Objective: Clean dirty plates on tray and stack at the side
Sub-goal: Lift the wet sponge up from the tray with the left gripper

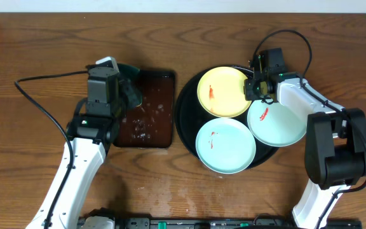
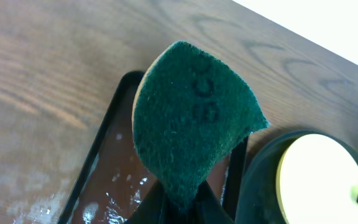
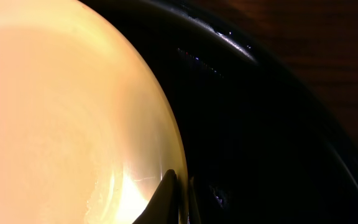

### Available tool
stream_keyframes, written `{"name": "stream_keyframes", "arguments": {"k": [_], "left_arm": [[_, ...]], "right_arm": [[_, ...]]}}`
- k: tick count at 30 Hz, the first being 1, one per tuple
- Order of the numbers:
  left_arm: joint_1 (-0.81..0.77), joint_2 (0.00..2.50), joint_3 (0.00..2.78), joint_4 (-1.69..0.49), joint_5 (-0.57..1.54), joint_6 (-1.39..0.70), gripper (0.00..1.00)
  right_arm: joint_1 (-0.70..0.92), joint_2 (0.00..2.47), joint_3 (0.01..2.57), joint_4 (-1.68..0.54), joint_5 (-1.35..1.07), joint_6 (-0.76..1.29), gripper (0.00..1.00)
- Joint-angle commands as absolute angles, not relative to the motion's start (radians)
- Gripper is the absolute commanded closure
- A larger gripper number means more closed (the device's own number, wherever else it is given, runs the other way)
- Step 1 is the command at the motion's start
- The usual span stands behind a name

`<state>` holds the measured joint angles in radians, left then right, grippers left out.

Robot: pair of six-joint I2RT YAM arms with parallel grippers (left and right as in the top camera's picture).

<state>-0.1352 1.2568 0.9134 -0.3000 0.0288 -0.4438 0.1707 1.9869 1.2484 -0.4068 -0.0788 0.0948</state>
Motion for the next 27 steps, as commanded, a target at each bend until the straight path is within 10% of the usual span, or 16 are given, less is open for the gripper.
{"name": "stream_keyframes", "arguments": {"k": [1,27], "left_arm": [[-0.131,1.28,0.899,-0.288,0.093,-0.579,0.93],[-0.13,1.361,1.069,-0.449,0.202,-0.394,0.93]], "right_arm": [[0.178,1.964,1.258,-0.408,-0.086,0.088,0.95],[0.178,1.964,1.258,-0.408,-0.087,0.089,0.95]]}}
